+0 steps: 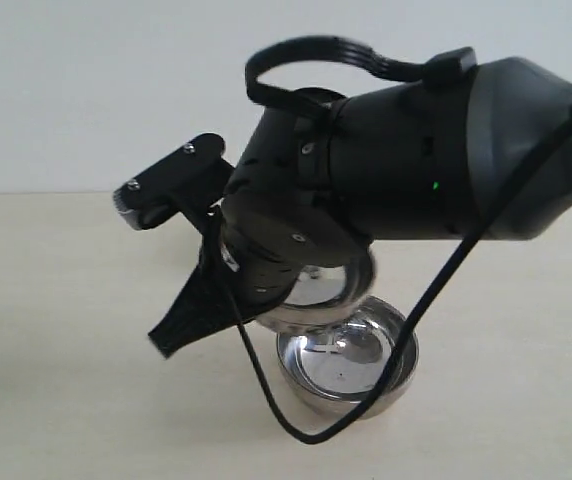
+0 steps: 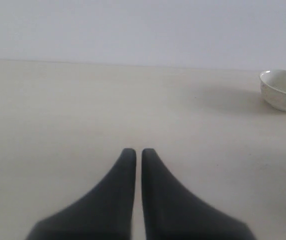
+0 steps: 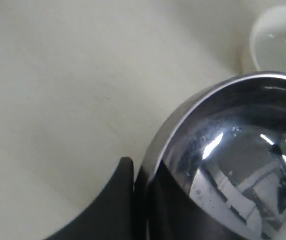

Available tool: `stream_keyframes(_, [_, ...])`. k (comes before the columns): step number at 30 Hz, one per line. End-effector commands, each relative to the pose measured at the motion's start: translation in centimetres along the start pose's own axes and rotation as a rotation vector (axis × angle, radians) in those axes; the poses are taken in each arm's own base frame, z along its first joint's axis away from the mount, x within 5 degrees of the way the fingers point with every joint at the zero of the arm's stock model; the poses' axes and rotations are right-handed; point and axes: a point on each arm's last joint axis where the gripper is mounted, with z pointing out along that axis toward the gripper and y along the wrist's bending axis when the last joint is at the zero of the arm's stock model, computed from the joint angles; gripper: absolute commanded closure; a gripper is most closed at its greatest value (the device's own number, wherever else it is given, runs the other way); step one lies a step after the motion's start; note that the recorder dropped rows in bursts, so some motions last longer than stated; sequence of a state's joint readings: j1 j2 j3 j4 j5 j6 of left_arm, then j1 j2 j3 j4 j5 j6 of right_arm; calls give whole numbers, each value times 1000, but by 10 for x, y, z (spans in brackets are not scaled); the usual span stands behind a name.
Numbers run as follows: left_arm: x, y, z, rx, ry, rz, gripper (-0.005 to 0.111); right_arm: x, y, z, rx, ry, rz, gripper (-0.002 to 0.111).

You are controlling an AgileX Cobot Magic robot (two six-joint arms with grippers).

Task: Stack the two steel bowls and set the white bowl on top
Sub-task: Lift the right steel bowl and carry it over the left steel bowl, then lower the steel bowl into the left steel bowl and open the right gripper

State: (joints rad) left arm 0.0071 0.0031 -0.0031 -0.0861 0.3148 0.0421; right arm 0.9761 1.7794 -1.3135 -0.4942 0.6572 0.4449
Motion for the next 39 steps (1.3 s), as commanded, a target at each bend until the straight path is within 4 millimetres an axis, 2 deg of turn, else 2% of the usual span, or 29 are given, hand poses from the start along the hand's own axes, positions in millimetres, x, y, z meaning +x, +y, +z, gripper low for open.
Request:
stream_keyframes(1, [0,0,0,5,-7,-4,103,16,-20,3,124,92,36,108])
stream_keyframes(8, [0,0,0,5,-7,-4,103,45,-37,26,96,119,96,108])
stream_keyframes(18, [0,0,0,5,-7,-4,103,42,-28,27,-5,83,161,108])
stream_keyframes(29, [0,0,0,5,-7,-4,103,45,-26,27,-15,114,197,108])
stream_keyframes(36, [0,0,0,5,-7,-4,103,50,-22,42,-24,139,192,108])
stream_keyframes(39, [0,0,0,5,-7,-4,103,49,-21,42,-29,128,193,108])
